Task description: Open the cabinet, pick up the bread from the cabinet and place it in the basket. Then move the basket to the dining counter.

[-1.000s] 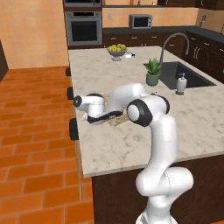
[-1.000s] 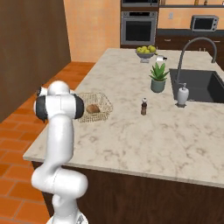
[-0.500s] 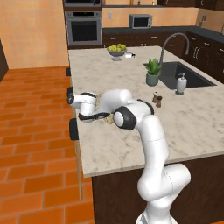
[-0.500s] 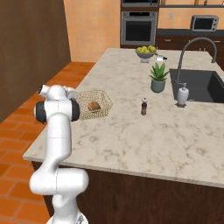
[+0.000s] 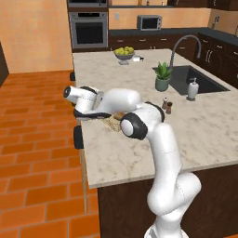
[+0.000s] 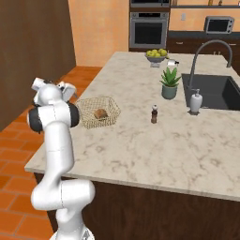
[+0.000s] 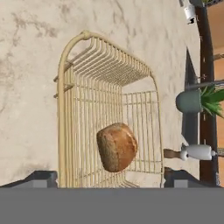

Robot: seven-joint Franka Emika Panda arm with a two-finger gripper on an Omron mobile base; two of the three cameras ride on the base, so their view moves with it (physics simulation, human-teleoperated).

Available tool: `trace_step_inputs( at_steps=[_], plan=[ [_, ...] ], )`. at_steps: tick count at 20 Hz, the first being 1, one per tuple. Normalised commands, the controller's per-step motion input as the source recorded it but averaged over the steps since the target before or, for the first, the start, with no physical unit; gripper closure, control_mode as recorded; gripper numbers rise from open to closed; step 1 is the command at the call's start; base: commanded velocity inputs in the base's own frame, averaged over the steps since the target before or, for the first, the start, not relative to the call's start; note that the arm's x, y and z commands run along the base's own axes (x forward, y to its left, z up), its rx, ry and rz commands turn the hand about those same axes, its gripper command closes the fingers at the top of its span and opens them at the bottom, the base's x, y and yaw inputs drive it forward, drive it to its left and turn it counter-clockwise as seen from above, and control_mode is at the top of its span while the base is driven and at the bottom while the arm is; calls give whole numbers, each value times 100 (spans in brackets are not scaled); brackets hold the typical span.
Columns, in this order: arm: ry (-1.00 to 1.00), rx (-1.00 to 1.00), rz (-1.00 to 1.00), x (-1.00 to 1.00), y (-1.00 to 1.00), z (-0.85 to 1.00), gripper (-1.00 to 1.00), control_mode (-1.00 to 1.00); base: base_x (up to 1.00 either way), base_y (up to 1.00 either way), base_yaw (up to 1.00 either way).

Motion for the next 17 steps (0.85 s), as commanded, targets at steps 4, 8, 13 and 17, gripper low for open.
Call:
trace_step_inputs(
  at_steps=[4,8,13,17],
  plan=[
    [5,12,-16,-100,-60,88,-100,-100,0,0,0],
    [9,17,-19,-100,-90,82,-100,-100,0,0,0],
    [7,24,-23,-100,-88,65,-100,-100,0,0,0],
    [8,32,-29,-100,-72,60,-100,-100,0,0,0]
  ],
)
